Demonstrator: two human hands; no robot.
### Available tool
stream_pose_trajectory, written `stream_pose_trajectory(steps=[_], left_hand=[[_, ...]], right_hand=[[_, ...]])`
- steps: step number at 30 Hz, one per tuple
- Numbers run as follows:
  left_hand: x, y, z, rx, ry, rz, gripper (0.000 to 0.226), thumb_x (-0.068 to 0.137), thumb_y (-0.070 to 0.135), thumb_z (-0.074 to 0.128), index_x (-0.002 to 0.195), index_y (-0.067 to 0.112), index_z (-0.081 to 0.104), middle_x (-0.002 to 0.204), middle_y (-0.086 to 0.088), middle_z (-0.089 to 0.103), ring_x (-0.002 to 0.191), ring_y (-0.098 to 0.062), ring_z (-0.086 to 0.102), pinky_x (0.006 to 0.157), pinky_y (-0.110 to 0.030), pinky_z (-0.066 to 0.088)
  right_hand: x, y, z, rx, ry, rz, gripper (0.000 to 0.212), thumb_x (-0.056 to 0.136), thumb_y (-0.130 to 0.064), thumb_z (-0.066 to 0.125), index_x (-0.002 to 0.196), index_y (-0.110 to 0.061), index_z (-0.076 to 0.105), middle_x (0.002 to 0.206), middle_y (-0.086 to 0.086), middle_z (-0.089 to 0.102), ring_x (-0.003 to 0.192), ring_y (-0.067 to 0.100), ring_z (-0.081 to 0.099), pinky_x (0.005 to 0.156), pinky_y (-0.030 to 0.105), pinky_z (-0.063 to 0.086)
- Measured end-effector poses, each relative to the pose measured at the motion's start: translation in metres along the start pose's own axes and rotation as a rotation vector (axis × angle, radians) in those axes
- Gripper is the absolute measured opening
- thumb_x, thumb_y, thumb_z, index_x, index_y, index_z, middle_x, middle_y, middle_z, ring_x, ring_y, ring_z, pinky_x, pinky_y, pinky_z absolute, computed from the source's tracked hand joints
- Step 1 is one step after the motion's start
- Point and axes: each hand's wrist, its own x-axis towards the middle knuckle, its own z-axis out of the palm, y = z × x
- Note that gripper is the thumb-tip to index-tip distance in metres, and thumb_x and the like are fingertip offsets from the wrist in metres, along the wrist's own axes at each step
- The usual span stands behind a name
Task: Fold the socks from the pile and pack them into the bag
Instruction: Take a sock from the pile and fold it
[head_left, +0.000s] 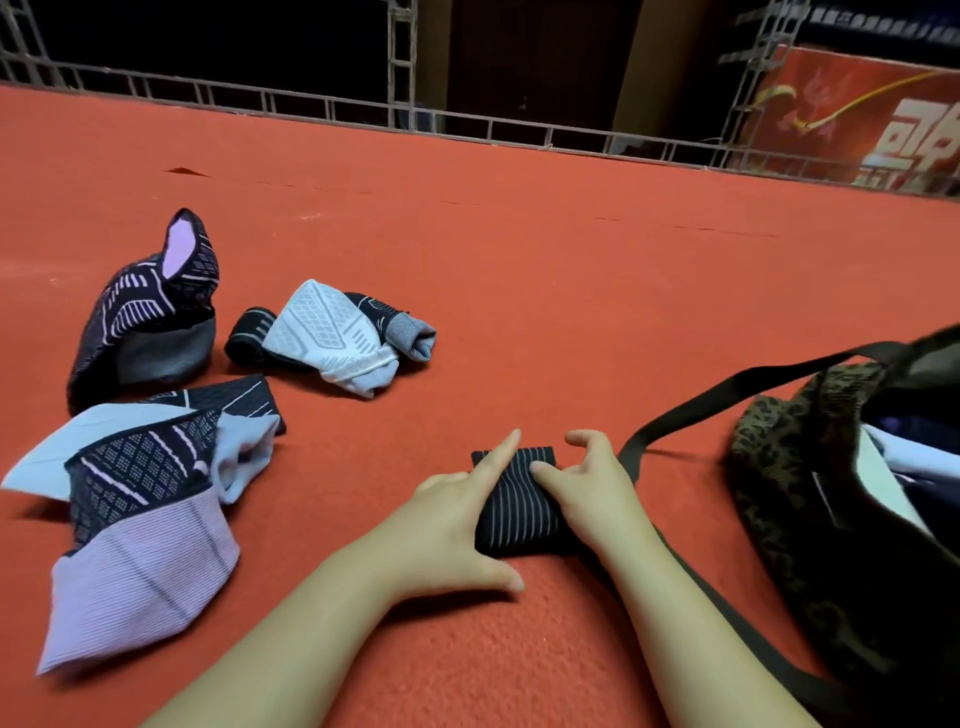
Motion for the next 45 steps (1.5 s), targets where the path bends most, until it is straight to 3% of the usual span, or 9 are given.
stream_pose_trajectory(steps=[4, 8, 14, 19, 25, 32, 38, 41, 45], left_hand=[[0.005, -0.004, 0.002, 0.153, 0.189, 0.069, 0.078, 0.073, 0.047, 0.068, 0.141, 0.04, 0.032, 0.11, 0.002, 0.061, 0.107, -0.016, 0.051, 0.098, -0.026, 0.033], [0.012, -0.021, 0.002, 0.008, 0.336, 0.047, 0.047, 0.06, 0.061, 0.045, 0.092, 0.036, 0.069, 0.079, 0.018, 0.058, 0.085, -0.012, 0.052, 0.084, -0.037, 0.042], [0.011, -0.025, 0.0, -0.129, 0.285, -0.024, 0.026, 0.053, 0.066, 0.053, 0.062, 0.041, 0.055, 0.078, 0.019, 0.052, 0.086, -0.002, 0.045, 0.084, -0.035, 0.039], [0.008, -0.019, -0.006, -0.449, 0.169, -0.156, 0.028, 0.073, 0.041, 0.07, 0.062, 0.02, 0.055, 0.051, 0.009, 0.053, 0.05, -0.008, 0.05, 0.057, -0.032, 0.043], [0.012, -0.02, -0.004, -0.393, 0.206, -0.223, 0.015, 0.083, 0.033, 0.067, 0.077, 0.021, 0.061, 0.049, 0.011, 0.052, 0.051, -0.008, 0.051, 0.061, -0.036, 0.047], [0.013, -0.02, -0.004, 0.092, 0.117, -0.392, 0.022, 0.079, 0.059, 0.058, 0.087, 0.039, 0.059, 0.14, 0.011, 0.04, 0.136, -0.014, 0.025, 0.11, -0.037, 0.018], [0.01, -0.02, -0.005, 0.002, -0.054, -0.317, 0.019, 0.084, 0.049, 0.058, 0.075, 0.034, 0.052, 0.155, 0.005, 0.024, 0.145, -0.016, 0.007, 0.117, -0.043, -0.002], [0.009, -0.006, 0.003, -0.291, 0.055, -0.287, 0.022, 0.079, 0.048, 0.061, 0.075, 0.029, 0.05, 0.111, 0.002, 0.064, 0.104, -0.02, 0.055, 0.101, -0.045, 0.038], [0.002, 0.041, 0.019, -0.684, 0.214, -0.242, 0.026, 0.071, 0.04, 0.066, 0.086, 0.023, 0.052, 0.072, -0.001, 0.059, 0.063, -0.017, 0.054, 0.063, -0.037, 0.044]], right_hand=[[0.002, -0.002, -0.003, 0.0, -0.019, -0.012, 0.038, 0.083, -0.028, 0.068, 0.107, -0.018, 0.041, 0.071, -0.001, 0.053, 0.064, 0.016, 0.054, 0.063, 0.033, 0.044], [-0.003, 0.002, -0.01, 0.113, -0.076, -0.137, 0.018, 0.089, -0.032, 0.061, 0.082, -0.018, 0.052, 0.087, 0.001, 0.056, 0.067, 0.011, 0.052, 0.055, 0.018, 0.042], [-0.01, -0.002, -0.027, -0.176, -0.401, -0.39, 0.022, 0.061, -0.048, 0.074, 0.079, -0.038, 0.065, 0.112, -0.02, 0.052, 0.115, 0.0, 0.044, 0.096, 0.017, 0.034], [-0.014, -0.004, -0.027, 0.087, -0.467, -0.217, 0.007, 0.089, -0.012, 0.063, 0.083, -0.008, 0.063, 0.071, 0.004, 0.059, 0.062, 0.012, 0.059, 0.059, 0.029, 0.051], [-0.005, 0.002, -0.015, 0.043, -0.316, -0.215, 0.009, 0.089, -0.023, 0.063, 0.082, -0.019, 0.058, 0.064, -0.004, 0.056, 0.057, 0.009, 0.05, 0.054, 0.027, 0.039], [0.0, 0.004, 0.006, -0.582, -0.167, -0.286, 0.035, 0.093, -0.052, 0.041, 0.112, -0.03, 0.061, 0.126, -0.009, 0.053, 0.127, 0.018, 0.037, 0.105, 0.036, 0.029], [-0.015, 0.006, 0.001, -0.442, -0.32, -0.232, 0.03, 0.098, -0.043, 0.04, 0.107, -0.02, 0.057, 0.146, -0.001, 0.041, 0.142, 0.02, 0.021, 0.115, 0.037, 0.016], [-0.04, 0.003, -0.01, -0.061, -0.227, -0.164, 0.017, 0.097, -0.036, 0.045, 0.087, -0.024, 0.052, 0.092, -0.009, 0.059, 0.09, 0.009, 0.054, 0.077, 0.024, 0.04], [-0.073, 0.011, -0.036, 0.15, -0.043, -0.155, 0.01, 0.094, -0.023, 0.052, 0.086, -0.026, 0.049, 0.081, -0.01, 0.051, 0.069, -0.001, 0.046, 0.067, 0.019, 0.037]])
